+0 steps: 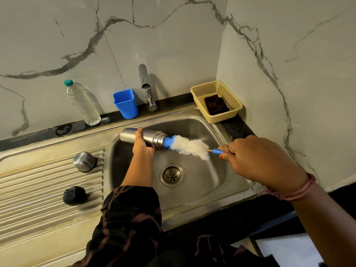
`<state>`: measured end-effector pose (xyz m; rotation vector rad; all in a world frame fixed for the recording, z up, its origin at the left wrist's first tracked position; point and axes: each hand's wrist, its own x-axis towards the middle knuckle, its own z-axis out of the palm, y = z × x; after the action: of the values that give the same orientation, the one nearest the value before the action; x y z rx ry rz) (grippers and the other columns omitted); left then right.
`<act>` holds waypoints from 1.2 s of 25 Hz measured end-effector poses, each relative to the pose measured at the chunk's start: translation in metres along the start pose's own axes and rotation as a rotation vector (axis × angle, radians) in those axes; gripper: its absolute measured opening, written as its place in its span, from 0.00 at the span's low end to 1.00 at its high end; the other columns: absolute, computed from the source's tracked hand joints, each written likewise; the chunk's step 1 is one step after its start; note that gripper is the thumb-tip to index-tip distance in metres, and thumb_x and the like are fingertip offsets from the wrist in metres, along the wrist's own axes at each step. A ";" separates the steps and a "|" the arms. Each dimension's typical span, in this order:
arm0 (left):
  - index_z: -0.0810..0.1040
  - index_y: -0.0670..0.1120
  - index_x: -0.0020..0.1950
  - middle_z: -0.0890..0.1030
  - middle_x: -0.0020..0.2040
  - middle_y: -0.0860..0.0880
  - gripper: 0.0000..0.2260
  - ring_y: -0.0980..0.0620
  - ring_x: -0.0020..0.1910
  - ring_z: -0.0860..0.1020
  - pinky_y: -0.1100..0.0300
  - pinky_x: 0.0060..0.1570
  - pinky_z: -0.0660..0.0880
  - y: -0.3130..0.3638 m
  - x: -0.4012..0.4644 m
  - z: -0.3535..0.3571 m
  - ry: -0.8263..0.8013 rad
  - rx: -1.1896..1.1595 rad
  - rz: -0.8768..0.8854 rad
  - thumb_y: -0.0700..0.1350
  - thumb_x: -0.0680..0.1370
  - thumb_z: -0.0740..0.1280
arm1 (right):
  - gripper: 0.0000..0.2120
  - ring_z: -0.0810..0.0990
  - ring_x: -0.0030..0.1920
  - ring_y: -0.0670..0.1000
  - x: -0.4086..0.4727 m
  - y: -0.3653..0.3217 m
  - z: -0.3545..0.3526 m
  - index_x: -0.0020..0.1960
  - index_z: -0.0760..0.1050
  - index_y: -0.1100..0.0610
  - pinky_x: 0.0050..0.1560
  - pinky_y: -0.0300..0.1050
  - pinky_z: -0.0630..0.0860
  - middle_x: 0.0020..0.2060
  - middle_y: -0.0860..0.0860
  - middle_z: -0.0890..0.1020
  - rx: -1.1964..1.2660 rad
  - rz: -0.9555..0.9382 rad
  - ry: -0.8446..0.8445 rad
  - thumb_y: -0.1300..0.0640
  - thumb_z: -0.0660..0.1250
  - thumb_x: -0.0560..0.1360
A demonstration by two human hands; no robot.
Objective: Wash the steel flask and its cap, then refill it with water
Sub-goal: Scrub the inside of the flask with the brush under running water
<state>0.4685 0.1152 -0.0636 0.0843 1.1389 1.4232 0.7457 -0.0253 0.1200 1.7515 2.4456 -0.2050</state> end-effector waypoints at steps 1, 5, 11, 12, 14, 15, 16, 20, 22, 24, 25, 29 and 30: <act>0.71 0.47 0.64 0.71 0.72 0.44 0.17 0.44 0.70 0.72 0.48 0.65 0.72 0.000 0.000 0.000 0.010 0.000 -0.001 0.55 0.80 0.62 | 0.16 0.66 0.27 0.45 -0.001 0.000 0.000 0.54 0.77 0.53 0.26 0.36 0.57 0.28 0.46 0.67 -0.004 0.000 0.001 0.46 0.54 0.81; 0.67 0.45 0.72 0.74 0.68 0.42 0.28 0.40 0.65 0.75 0.44 0.61 0.75 0.002 0.002 -0.003 0.145 -0.090 -0.022 0.53 0.76 0.70 | 0.15 0.68 0.28 0.45 -0.007 0.010 -0.005 0.47 0.76 0.53 0.29 0.39 0.62 0.28 0.46 0.69 0.014 0.042 0.027 0.45 0.55 0.80; 0.66 0.45 0.71 0.78 0.58 0.40 0.36 0.37 0.53 0.80 0.32 0.55 0.76 0.000 0.002 -0.008 0.276 -0.253 -0.079 0.47 0.68 0.79 | 0.15 0.69 0.27 0.44 -0.014 0.025 -0.022 0.56 0.77 0.51 0.28 0.37 0.63 0.28 0.46 0.71 0.016 0.088 -0.030 0.45 0.56 0.80; 0.66 0.45 0.71 0.78 0.57 0.40 0.36 0.37 0.53 0.80 0.33 0.55 0.75 -0.001 0.002 -0.010 0.286 -0.268 -0.074 0.47 0.68 0.79 | 0.16 0.69 0.27 0.44 -0.016 0.031 -0.025 0.59 0.77 0.50 0.28 0.37 0.62 0.28 0.46 0.72 0.030 0.126 -0.016 0.45 0.57 0.80; 0.67 0.44 0.71 0.79 0.55 0.41 0.35 0.38 0.53 0.80 0.34 0.58 0.75 -0.002 0.002 -0.013 0.305 -0.268 -0.054 0.47 0.68 0.79 | 0.16 0.71 0.27 0.45 -0.016 0.046 -0.029 0.61 0.77 0.50 0.28 0.39 0.63 0.27 0.47 0.73 0.100 0.220 0.036 0.45 0.58 0.79; 0.67 0.44 0.71 0.79 0.55 0.41 0.35 0.38 0.53 0.80 0.34 0.59 0.74 -0.004 0.001 -0.014 0.306 -0.263 -0.046 0.47 0.69 0.79 | 0.16 0.71 0.28 0.46 -0.012 0.054 -0.028 0.61 0.77 0.50 0.29 0.40 0.64 0.27 0.48 0.74 0.133 0.243 0.068 0.45 0.59 0.79; 0.67 0.43 0.71 0.79 0.55 0.41 0.34 0.38 0.53 0.80 0.34 0.59 0.74 -0.005 -0.001 -0.015 0.294 -0.262 -0.043 0.47 0.69 0.79 | 0.16 0.72 0.28 0.48 -0.006 0.060 -0.023 0.61 0.77 0.51 0.29 0.40 0.65 0.27 0.49 0.74 0.156 0.248 0.095 0.45 0.60 0.79; 0.67 0.43 0.70 0.79 0.52 0.40 0.33 0.38 0.53 0.80 0.33 0.59 0.74 -0.010 -0.016 -0.014 0.239 -0.269 -0.058 0.46 0.70 0.78 | 0.15 0.73 0.28 0.47 0.021 0.064 0.008 0.63 0.76 0.48 0.30 0.40 0.66 0.28 0.47 0.76 0.303 0.241 0.124 0.48 0.63 0.78; 0.67 0.43 0.67 0.78 0.51 0.40 0.30 0.39 0.52 0.80 0.34 0.60 0.73 -0.013 -0.025 -0.015 0.225 -0.264 -0.052 0.46 0.71 0.77 | 0.14 0.74 0.29 0.42 0.026 0.063 0.025 0.63 0.76 0.47 0.31 0.37 0.65 0.32 0.45 0.81 0.407 0.238 0.122 0.50 0.64 0.78; 0.67 0.43 0.65 0.78 0.50 0.41 0.27 0.40 0.49 0.80 0.35 0.60 0.74 -0.015 -0.033 -0.018 0.209 -0.250 -0.042 0.45 0.71 0.77 | 0.14 0.73 0.28 0.38 0.029 0.060 0.042 0.62 0.76 0.47 0.31 0.34 0.63 0.35 0.43 0.83 0.473 0.236 0.154 0.52 0.65 0.77; 0.67 0.43 0.64 0.79 0.51 0.41 0.26 0.41 0.48 0.80 0.36 0.60 0.74 -0.015 -0.037 -0.021 0.200 -0.243 -0.038 0.45 0.72 0.77 | 0.14 0.74 0.28 0.37 0.031 0.059 0.050 0.62 0.77 0.48 0.31 0.33 0.65 0.37 0.43 0.83 0.498 0.232 0.179 0.53 0.65 0.77; 0.68 0.43 0.63 0.79 0.50 0.42 0.25 0.42 0.47 0.80 0.36 0.57 0.75 -0.015 -0.043 -0.032 0.180 -0.202 -0.035 0.45 0.72 0.76 | 0.15 0.81 0.32 0.42 0.037 0.047 0.075 0.63 0.77 0.53 0.37 0.35 0.75 0.39 0.45 0.83 0.730 0.267 0.251 0.58 0.67 0.76; 0.68 0.43 0.63 0.79 0.51 0.41 0.25 0.42 0.49 0.80 0.36 0.58 0.75 -0.014 -0.045 -0.036 0.174 -0.193 -0.041 0.45 0.72 0.76 | 0.15 0.82 0.30 0.43 0.039 0.043 0.080 0.63 0.76 0.53 0.37 0.35 0.75 0.39 0.45 0.83 0.768 0.284 0.254 0.58 0.67 0.76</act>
<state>0.4669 0.0559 -0.0655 -0.2019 1.1312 1.5190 0.7761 0.0097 0.0327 2.5226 2.4044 -1.0645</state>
